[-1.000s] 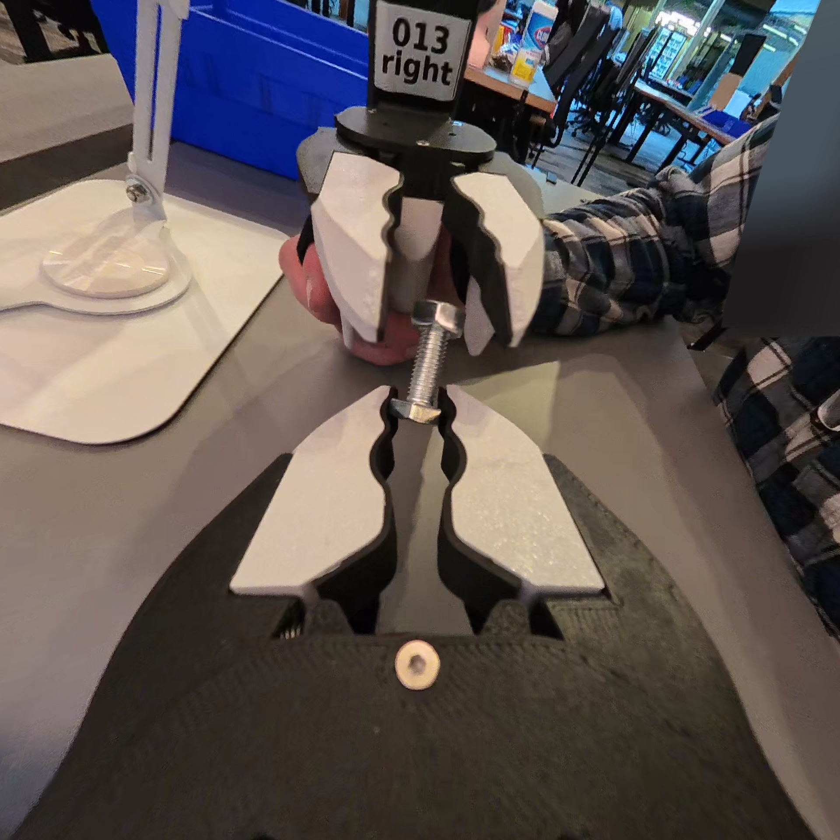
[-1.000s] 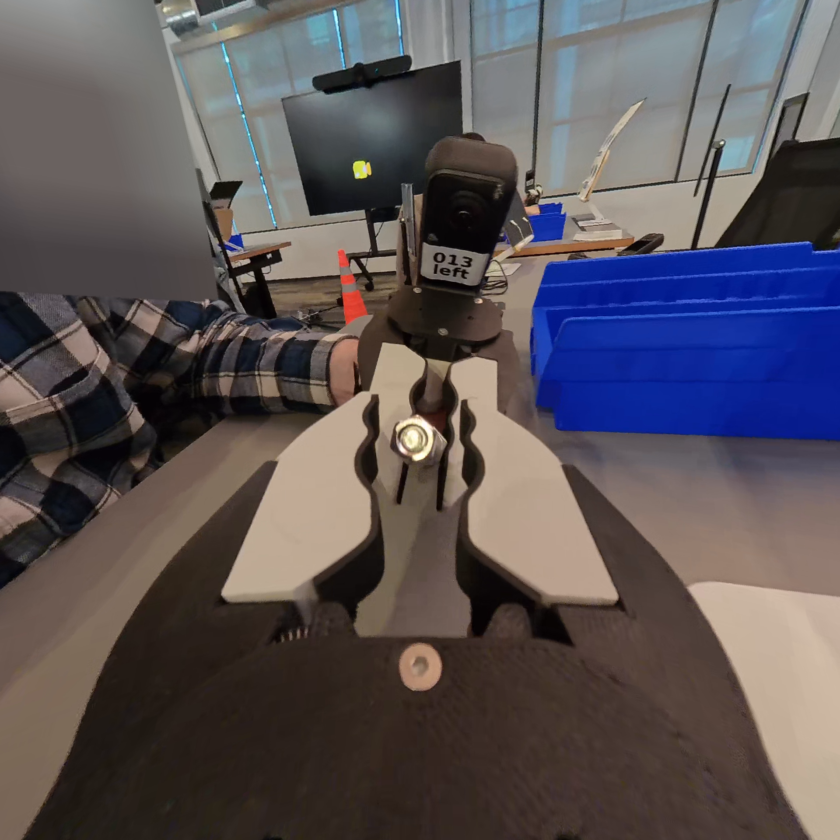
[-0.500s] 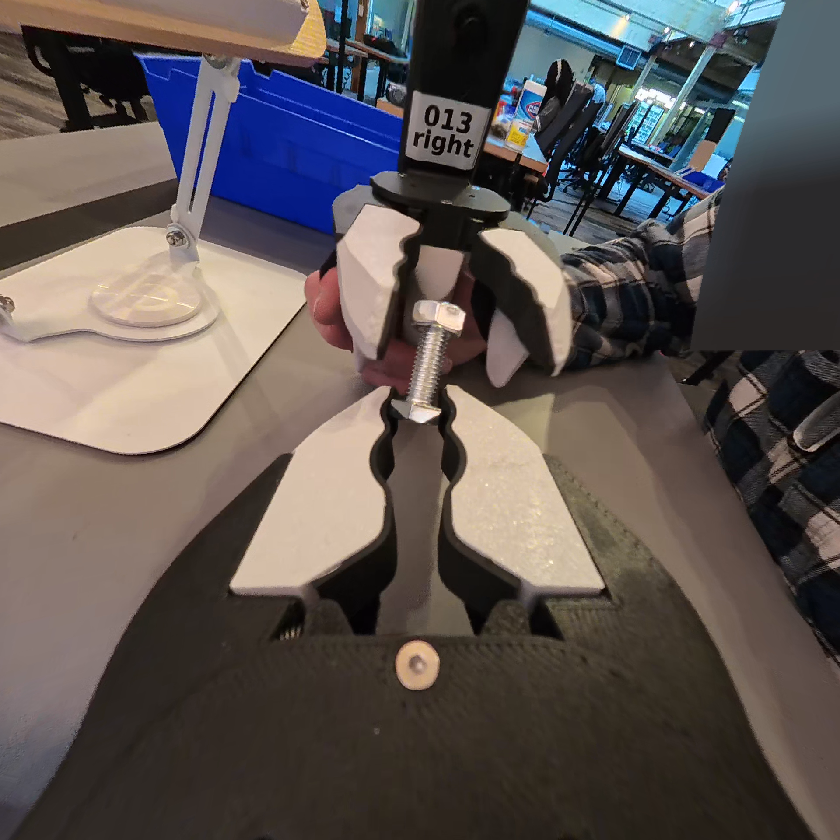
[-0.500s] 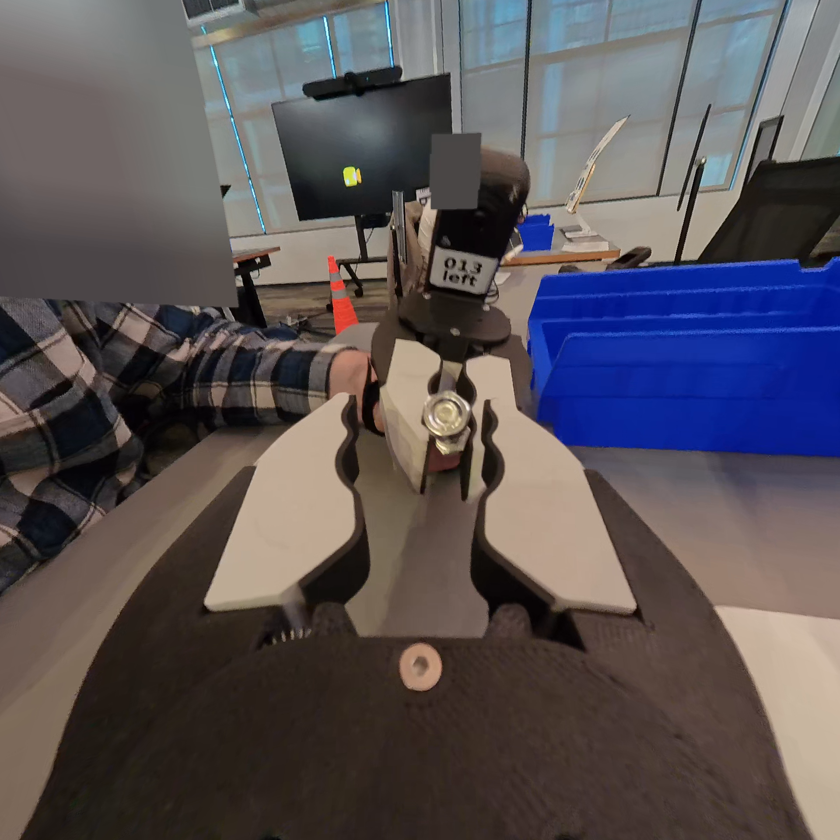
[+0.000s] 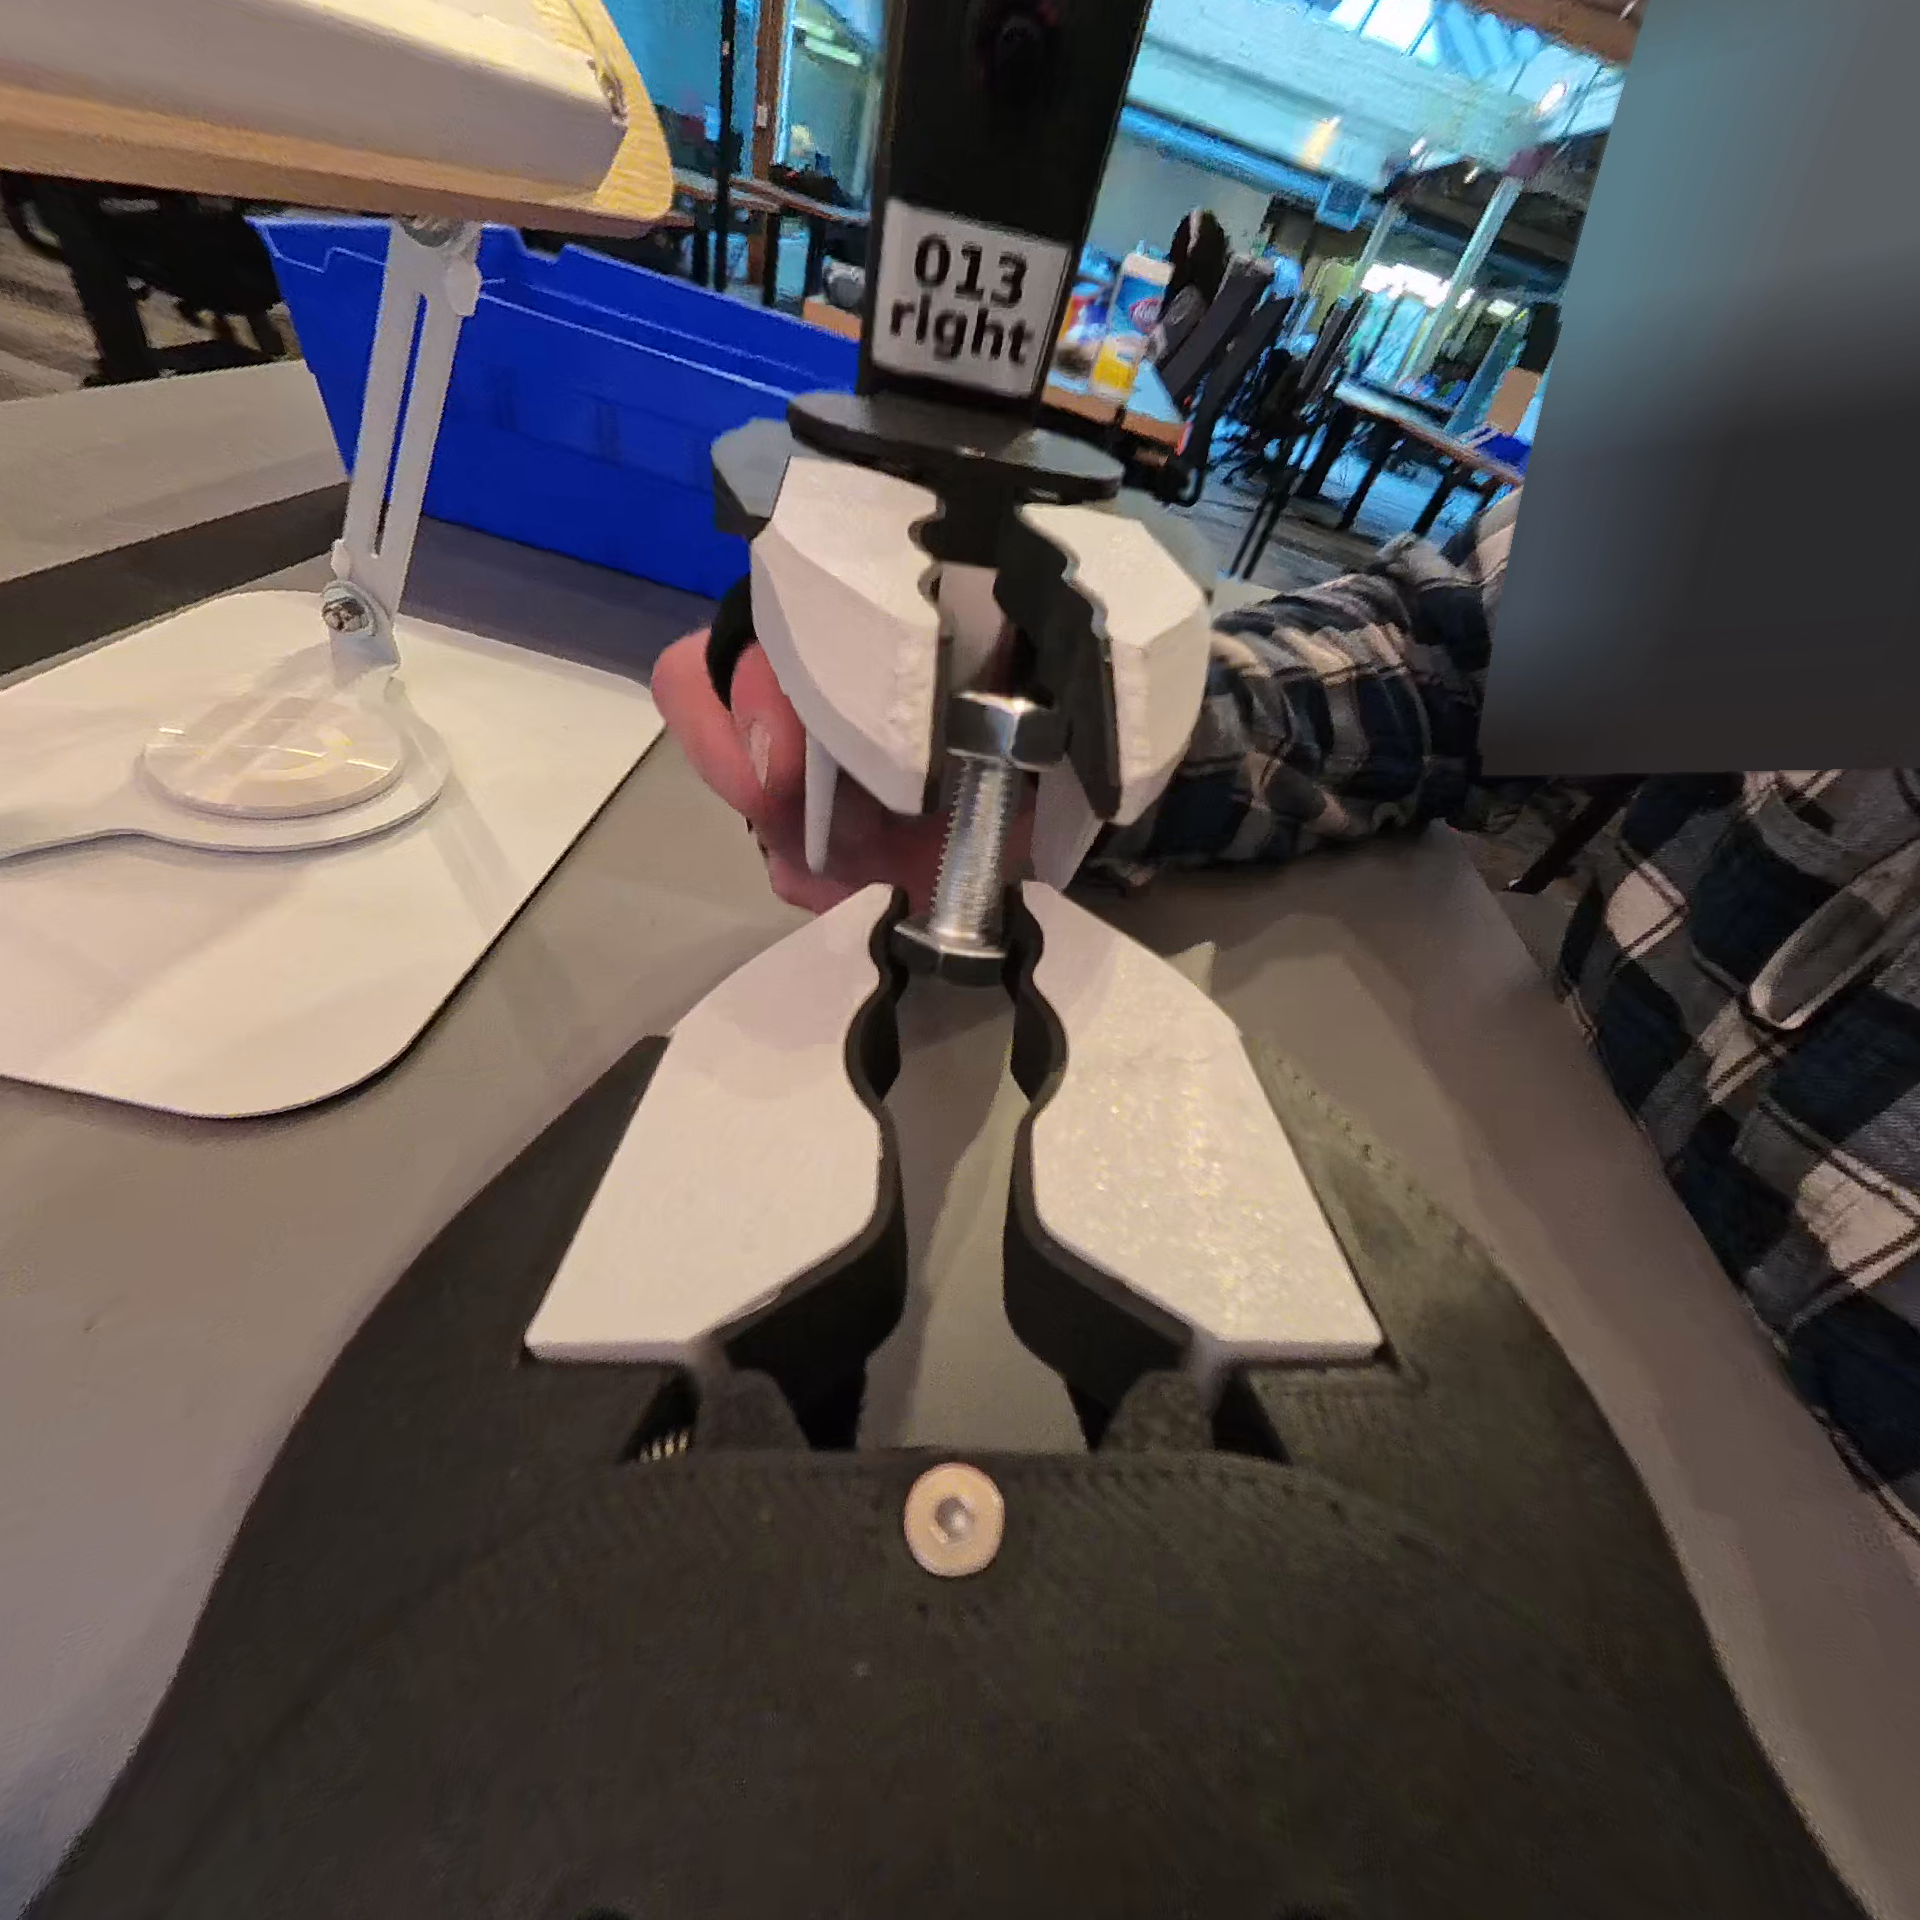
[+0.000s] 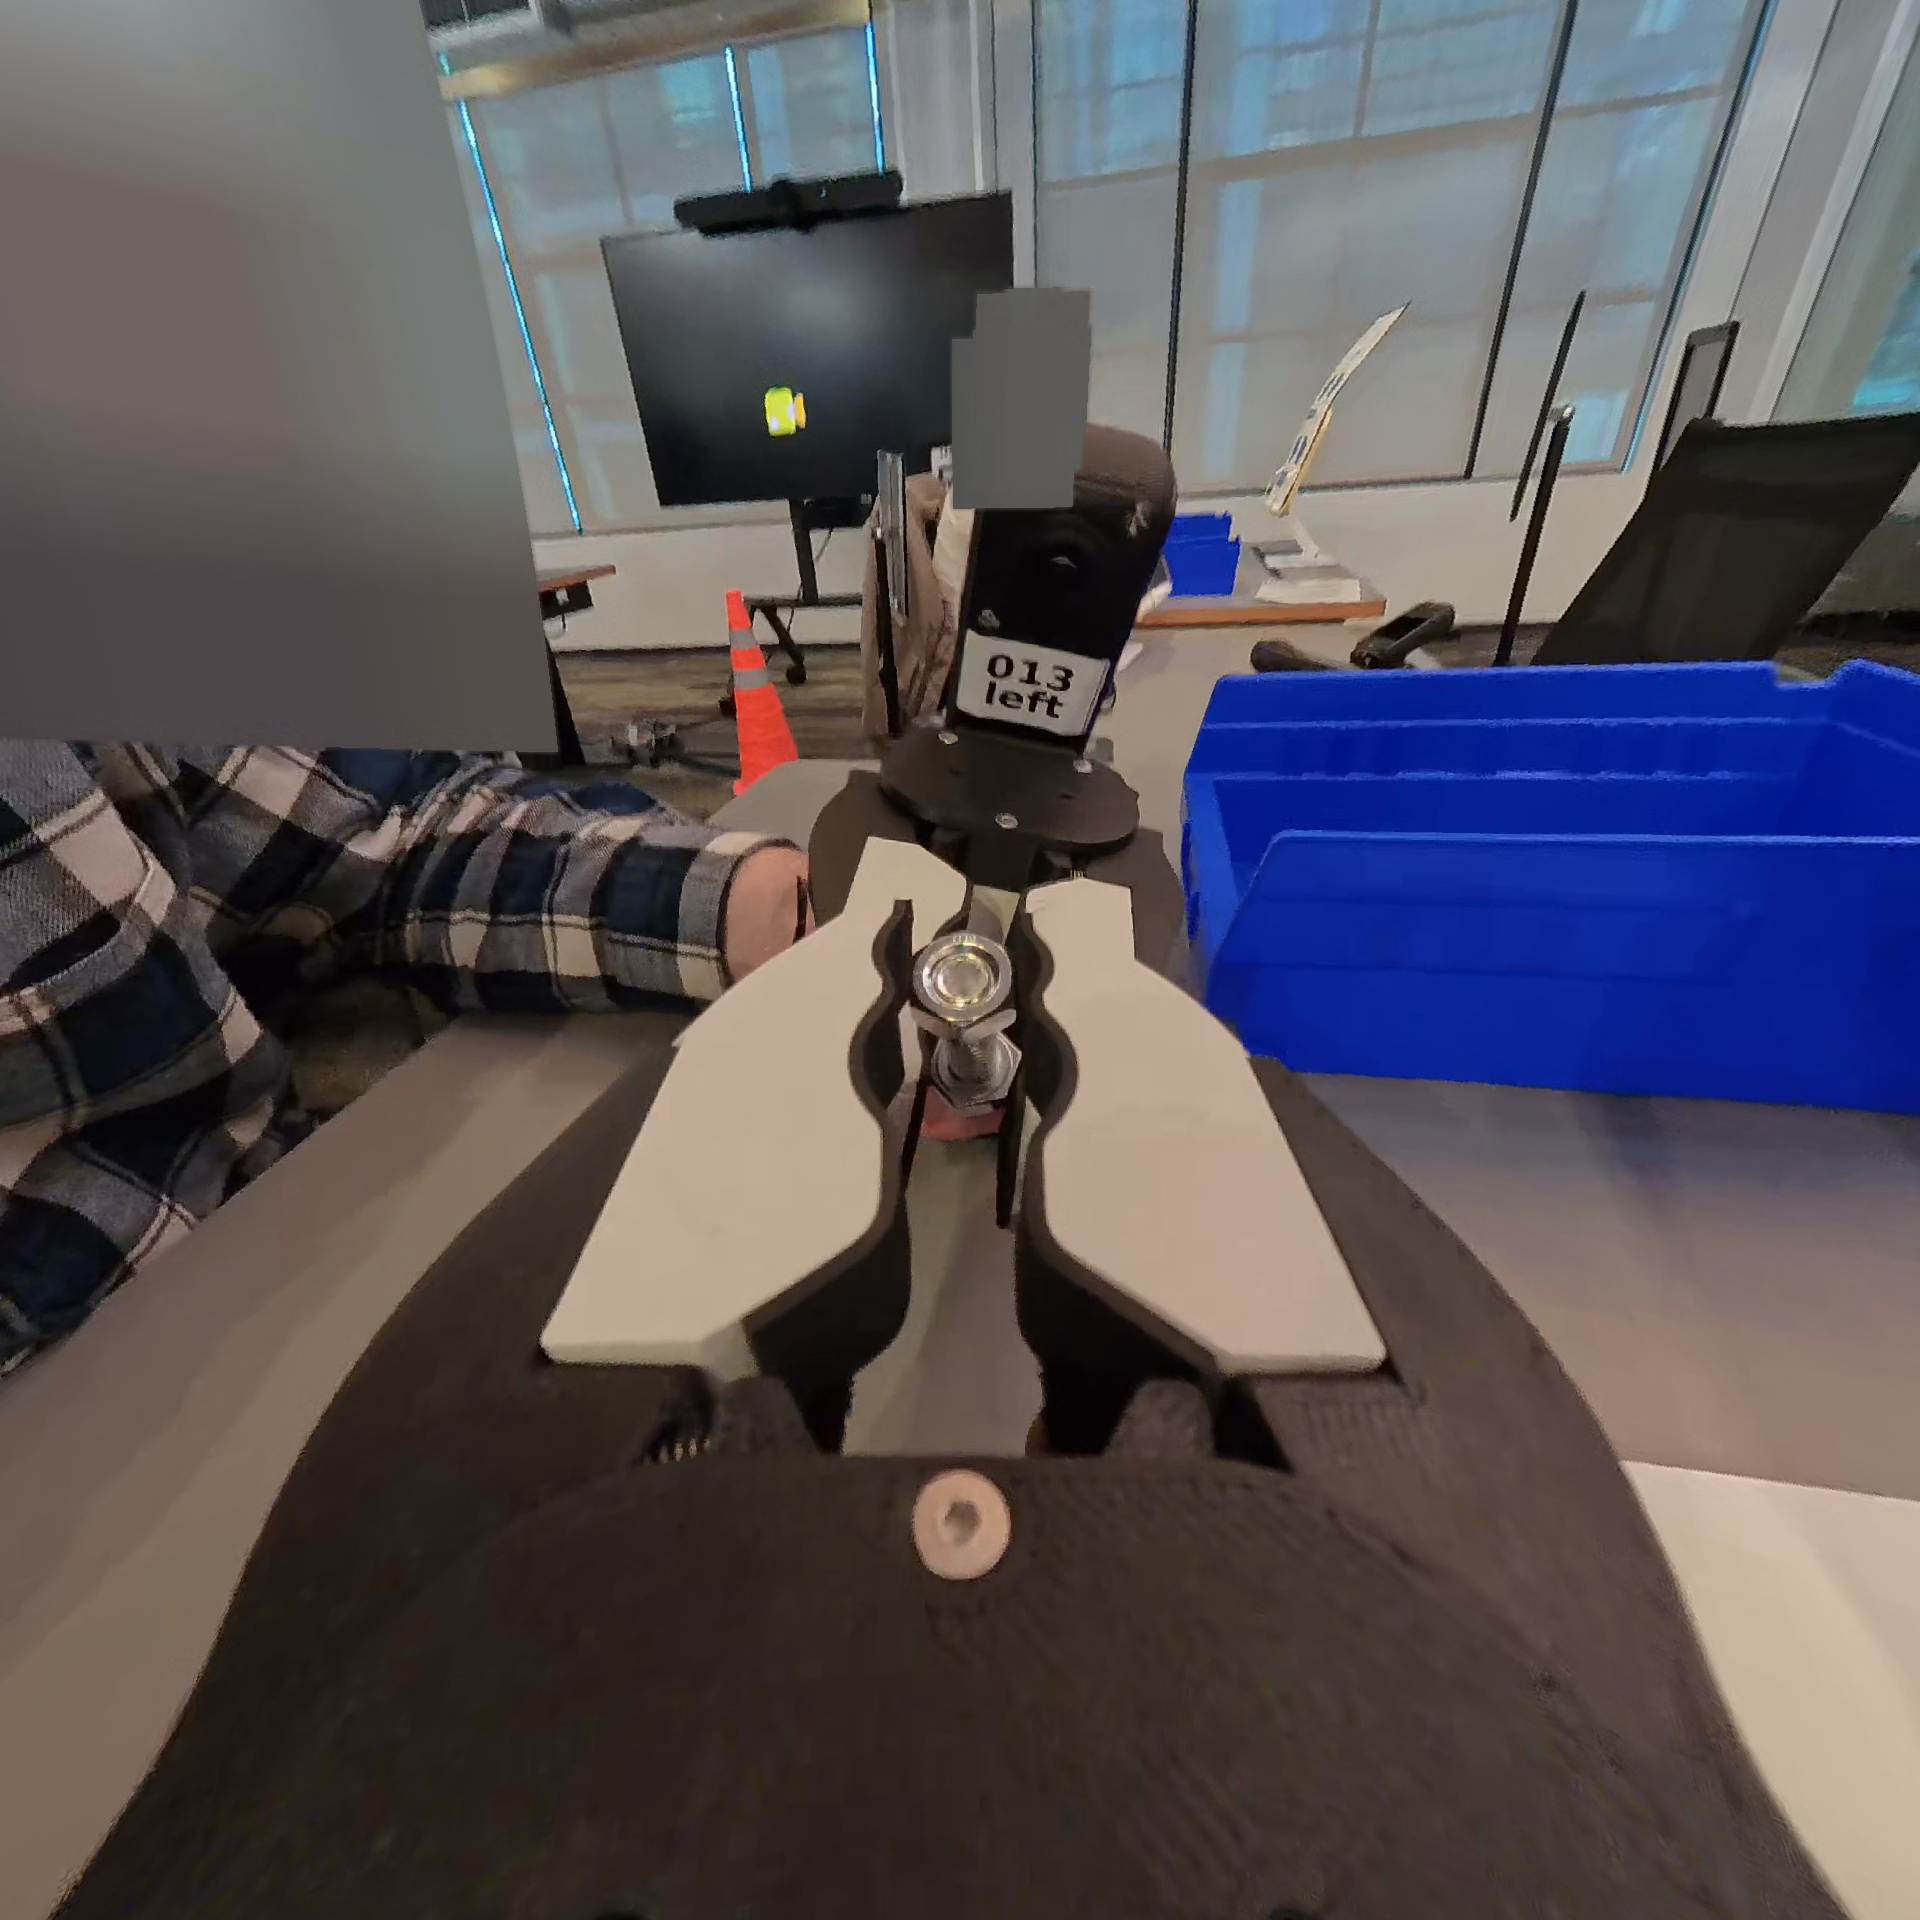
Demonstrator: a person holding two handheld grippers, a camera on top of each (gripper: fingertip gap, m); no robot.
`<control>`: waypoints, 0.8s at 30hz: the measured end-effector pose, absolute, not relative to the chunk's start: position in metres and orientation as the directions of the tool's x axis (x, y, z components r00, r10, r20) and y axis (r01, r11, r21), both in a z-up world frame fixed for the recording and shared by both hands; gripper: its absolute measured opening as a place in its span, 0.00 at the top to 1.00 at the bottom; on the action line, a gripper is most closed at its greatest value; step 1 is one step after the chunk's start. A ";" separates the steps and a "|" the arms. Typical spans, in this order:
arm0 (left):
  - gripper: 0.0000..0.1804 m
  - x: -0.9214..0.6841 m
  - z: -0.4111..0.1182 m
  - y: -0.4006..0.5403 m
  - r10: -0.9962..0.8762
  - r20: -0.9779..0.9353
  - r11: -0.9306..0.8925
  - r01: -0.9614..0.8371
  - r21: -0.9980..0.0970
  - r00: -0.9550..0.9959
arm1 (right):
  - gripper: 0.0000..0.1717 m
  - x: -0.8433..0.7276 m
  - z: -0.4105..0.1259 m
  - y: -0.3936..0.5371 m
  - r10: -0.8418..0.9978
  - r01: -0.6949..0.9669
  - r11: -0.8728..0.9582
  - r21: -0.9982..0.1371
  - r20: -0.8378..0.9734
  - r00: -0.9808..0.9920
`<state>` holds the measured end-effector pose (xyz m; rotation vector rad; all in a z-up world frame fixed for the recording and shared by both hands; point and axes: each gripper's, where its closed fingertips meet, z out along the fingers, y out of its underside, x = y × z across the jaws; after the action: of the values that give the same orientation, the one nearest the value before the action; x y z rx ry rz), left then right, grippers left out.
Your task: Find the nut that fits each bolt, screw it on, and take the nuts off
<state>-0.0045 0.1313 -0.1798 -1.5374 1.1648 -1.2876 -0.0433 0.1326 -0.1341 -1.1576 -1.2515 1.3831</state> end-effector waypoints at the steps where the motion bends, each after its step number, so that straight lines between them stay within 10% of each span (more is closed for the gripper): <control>1: 0.91 -0.005 -0.182 0.133 -0.969 0.233 -0.243 -0.171 -0.955 0.078 | 0.89 -0.045 -0.136 0.133 0.988 -0.006 -0.057 -0.998 -0.055 -0.146; 24: 0.92 -0.015 -0.186 0.149 -0.967 0.145 -0.190 -0.215 -0.958 0.207 | 0.76 -0.053 -0.145 0.134 0.976 0.051 -0.067 -0.996 -0.076 -0.206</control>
<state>-0.0153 0.1494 -0.1859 -1.5931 1.1457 -1.0653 -0.0531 0.1335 -0.1448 -1.1891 -1.3611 1.3968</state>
